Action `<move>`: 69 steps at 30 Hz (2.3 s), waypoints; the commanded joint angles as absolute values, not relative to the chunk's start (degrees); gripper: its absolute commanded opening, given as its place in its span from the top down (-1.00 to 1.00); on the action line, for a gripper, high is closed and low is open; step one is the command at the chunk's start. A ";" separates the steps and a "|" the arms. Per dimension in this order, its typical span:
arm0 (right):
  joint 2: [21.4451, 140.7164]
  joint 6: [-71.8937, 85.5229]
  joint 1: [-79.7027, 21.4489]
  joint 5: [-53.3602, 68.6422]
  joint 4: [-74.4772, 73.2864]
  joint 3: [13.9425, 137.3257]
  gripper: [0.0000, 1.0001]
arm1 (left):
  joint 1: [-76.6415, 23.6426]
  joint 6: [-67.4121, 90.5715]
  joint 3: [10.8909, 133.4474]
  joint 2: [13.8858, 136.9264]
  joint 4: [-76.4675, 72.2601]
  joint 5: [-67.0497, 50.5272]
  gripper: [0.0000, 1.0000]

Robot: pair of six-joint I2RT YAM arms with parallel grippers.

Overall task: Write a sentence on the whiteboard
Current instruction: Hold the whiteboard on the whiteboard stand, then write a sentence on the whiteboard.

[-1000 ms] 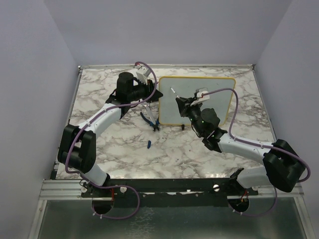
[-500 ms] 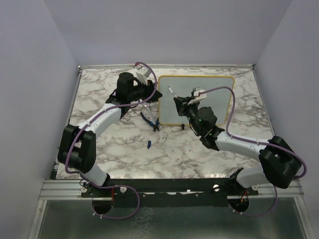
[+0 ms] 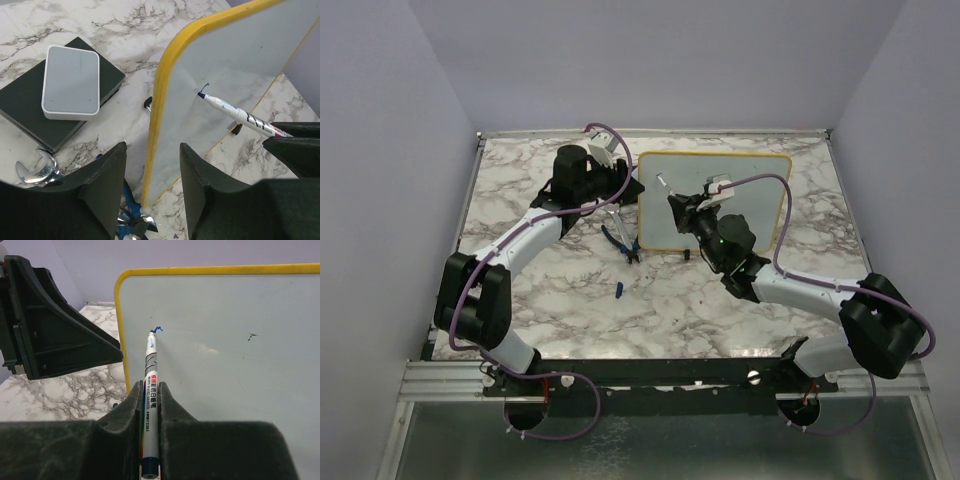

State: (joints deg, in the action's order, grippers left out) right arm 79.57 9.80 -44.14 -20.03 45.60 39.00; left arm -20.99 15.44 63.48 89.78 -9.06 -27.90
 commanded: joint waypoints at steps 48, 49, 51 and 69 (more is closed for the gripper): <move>79.24 7.74 -43.87 -22.49 47.38 38.74 0.98 | -21.96 12.87 61.72 91.58 -12.75 -32.71 0.97; 79.47 7.62 -43.84 -22.17 47.32 38.94 0.98 | -21.97 12.80 61.70 91.58 -12.74 -32.65 0.98; 79.91 7.51 -43.85 -21.71 46.95 39.38 0.98 | -22.04 12.67 61.66 91.50 -12.63 -32.65 0.98; 82.69 8.55 -43.90 -17.71 44.44 39.39 0.98 | -22.15 12.49 62.14 91.07 -12.12 -32.15 1.00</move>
State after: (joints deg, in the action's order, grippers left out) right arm 81.14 8.51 -44.16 -17.85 46.70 39.33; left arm -21.12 12.80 62.85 91.20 -12.58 -30.81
